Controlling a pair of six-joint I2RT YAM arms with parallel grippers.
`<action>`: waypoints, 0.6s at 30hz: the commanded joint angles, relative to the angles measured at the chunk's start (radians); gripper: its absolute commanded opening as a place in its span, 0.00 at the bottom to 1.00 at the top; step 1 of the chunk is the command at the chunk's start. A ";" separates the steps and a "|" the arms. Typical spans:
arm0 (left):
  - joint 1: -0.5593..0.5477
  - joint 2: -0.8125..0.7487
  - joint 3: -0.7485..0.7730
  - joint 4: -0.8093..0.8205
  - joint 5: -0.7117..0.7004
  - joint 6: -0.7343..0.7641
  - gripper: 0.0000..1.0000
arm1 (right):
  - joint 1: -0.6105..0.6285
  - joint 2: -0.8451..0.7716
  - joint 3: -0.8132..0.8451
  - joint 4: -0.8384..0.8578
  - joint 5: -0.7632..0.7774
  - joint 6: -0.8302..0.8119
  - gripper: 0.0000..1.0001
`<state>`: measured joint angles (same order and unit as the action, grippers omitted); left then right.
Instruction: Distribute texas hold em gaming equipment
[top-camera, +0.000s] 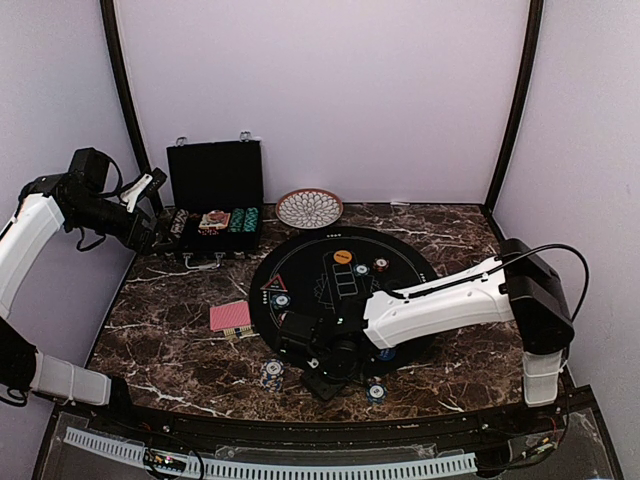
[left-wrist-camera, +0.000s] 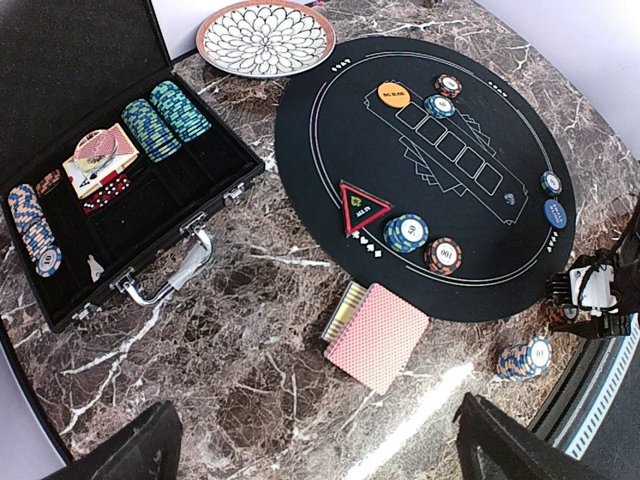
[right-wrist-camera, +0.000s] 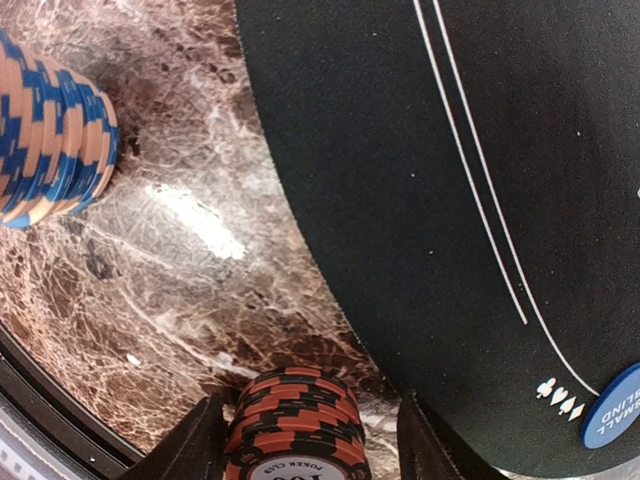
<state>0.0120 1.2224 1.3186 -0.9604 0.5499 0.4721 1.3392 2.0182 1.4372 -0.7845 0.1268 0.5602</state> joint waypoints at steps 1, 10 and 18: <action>-0.004 -0.024 0.002 -0.023 0.015 0.013 0.99 | 0.009 0.010 -0.003 0.016 0.002 0.007 0.55; -0.004 -0.026 0.000 -0.023 0.013 0.014 0.99 | 0.009 -0.006 0.016 -0.014 0.008 0.010 0.34; -0.005 -0.024 -0.001 -0.023 0.016 0.012 0.99 | 0.009 -0.059 0.067 -0.073 0.010 0.014 0.29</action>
<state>0.0120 1.2224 1.3186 -0.9604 0.5495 0.4721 1.3392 2.0178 1.4567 -0.8204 0.1276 0.5629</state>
